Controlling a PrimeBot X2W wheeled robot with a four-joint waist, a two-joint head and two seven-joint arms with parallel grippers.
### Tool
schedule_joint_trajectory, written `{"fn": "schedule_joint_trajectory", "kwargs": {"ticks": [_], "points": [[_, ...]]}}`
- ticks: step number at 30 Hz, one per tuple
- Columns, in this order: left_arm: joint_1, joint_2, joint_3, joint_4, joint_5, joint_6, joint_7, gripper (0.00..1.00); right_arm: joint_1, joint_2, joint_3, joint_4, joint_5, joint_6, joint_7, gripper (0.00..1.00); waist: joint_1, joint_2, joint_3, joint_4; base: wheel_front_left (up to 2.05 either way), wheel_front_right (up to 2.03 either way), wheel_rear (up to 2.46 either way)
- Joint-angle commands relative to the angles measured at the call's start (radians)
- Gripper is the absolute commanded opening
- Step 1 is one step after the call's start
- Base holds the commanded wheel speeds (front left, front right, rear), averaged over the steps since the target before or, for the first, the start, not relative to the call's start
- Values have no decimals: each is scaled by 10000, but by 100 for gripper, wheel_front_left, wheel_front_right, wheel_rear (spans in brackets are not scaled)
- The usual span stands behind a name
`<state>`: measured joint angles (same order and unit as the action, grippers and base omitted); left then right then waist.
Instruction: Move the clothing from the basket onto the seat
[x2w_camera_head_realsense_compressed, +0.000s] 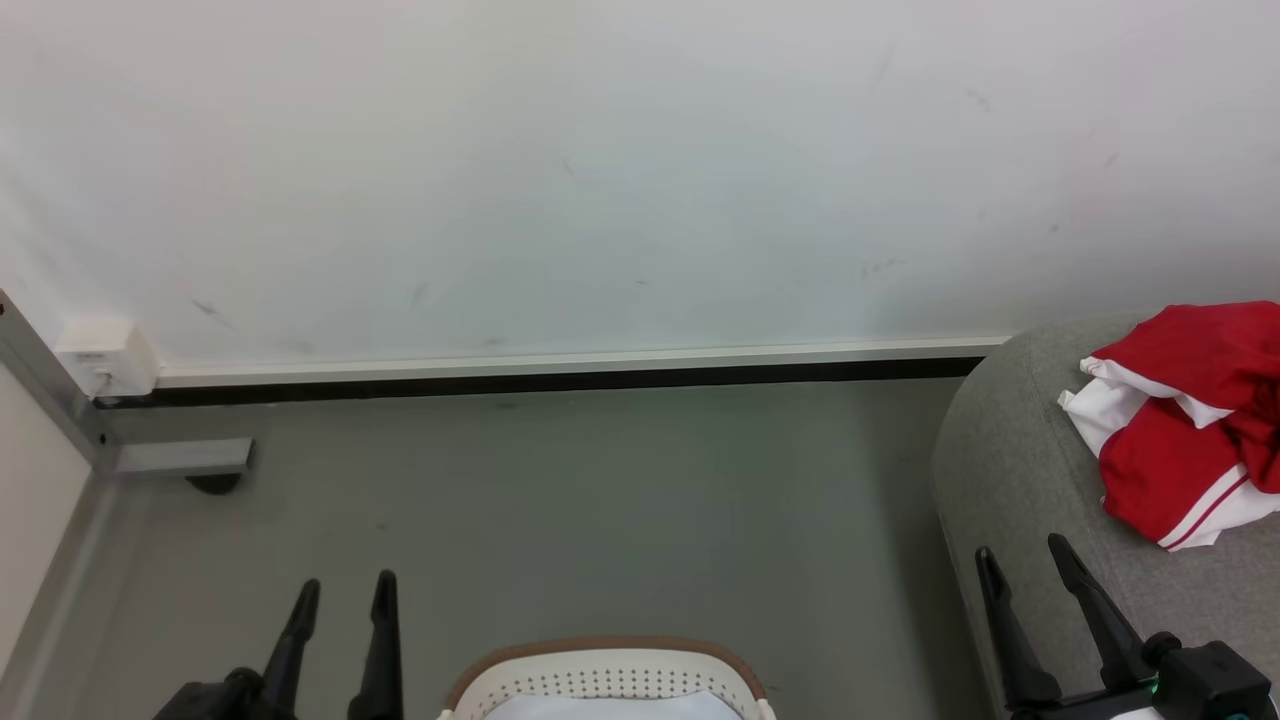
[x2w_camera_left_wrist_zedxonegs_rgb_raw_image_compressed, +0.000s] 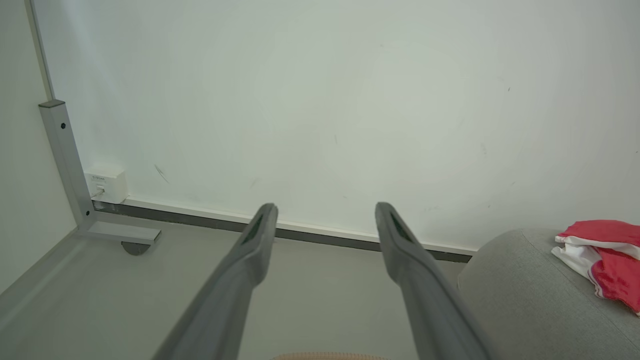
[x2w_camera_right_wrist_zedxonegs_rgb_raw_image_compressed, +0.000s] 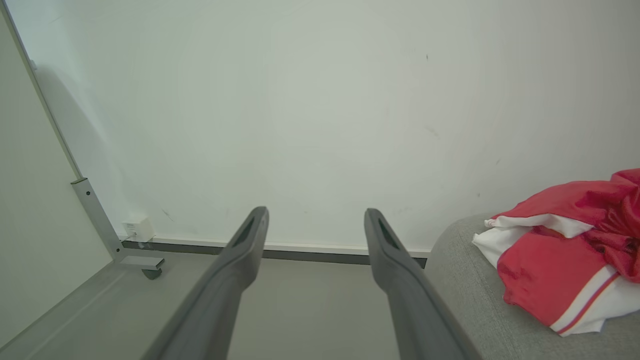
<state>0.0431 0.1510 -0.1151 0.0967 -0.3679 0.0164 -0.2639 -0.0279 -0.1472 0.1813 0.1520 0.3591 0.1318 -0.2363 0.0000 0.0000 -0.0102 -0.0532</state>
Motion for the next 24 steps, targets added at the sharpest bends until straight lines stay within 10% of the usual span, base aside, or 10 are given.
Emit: {"fn": "schedule_joint_trajectory", "kwargs": {"ticks": [1, 24], "points": [[115, -41, 81, 65, 184, -71, -8, 100, -132, 35, -44, 20, -86, -22, -53, 100, 0, 0, 7, -20, 0, 0, 0], [-68, -738, 918, 478, 948, -851, -8, 100, -179, 78, 24, 15, 87, -22, 99, 100, 0, 0, 64, -75, 0, 0, 0]]}}
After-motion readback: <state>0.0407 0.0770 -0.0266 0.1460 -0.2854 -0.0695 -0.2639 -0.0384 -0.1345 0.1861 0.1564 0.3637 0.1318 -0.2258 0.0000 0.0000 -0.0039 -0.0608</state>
